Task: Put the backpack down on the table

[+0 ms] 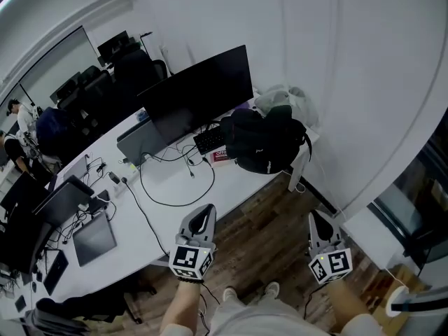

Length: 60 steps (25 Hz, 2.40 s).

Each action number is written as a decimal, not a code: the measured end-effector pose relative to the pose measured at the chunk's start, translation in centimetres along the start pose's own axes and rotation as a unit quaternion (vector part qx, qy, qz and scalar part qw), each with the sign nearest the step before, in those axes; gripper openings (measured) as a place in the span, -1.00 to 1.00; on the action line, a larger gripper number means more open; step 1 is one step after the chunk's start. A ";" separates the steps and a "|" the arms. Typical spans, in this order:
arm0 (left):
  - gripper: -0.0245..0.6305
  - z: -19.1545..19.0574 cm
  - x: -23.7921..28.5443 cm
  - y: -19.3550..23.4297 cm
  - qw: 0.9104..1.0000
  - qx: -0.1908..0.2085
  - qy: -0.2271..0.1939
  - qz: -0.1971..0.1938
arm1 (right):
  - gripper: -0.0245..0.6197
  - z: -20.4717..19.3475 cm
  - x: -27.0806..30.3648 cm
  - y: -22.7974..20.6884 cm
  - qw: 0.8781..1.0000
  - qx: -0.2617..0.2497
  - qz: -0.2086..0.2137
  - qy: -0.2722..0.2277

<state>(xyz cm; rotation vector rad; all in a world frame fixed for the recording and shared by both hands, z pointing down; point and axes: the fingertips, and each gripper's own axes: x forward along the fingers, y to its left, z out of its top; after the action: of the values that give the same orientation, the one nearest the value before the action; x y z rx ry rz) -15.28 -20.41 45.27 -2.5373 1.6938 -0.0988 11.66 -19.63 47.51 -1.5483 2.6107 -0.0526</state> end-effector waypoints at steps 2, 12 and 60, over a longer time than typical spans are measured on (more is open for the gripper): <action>-0.90 0.1 -1.2 0.0 1.000 -0.001 -0.004 -0.011 | -0.86 0.1 -1.0 1.6 1.000 -0.002 -0.003 0.000; -0.90 1.3 -11.6 2.4 0.997 0.003 -0.046 -0.055 | -0.86 -0.9 -6.9 13.4 0.997 -0.002 -0.071 -0.009; -0.90 2.2 -29.3 -4.0 0.989 -0.035 -0.067 -0.125 | -0.88 -0.3 -24.2 28.3 0.993 0.003 -0.119 0.005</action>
<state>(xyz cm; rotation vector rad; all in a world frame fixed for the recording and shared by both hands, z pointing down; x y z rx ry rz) -22.64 8.29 43.44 -2.7271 1.3499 0.1140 -1.56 15.22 47.26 -1.8531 2.4153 -0.0881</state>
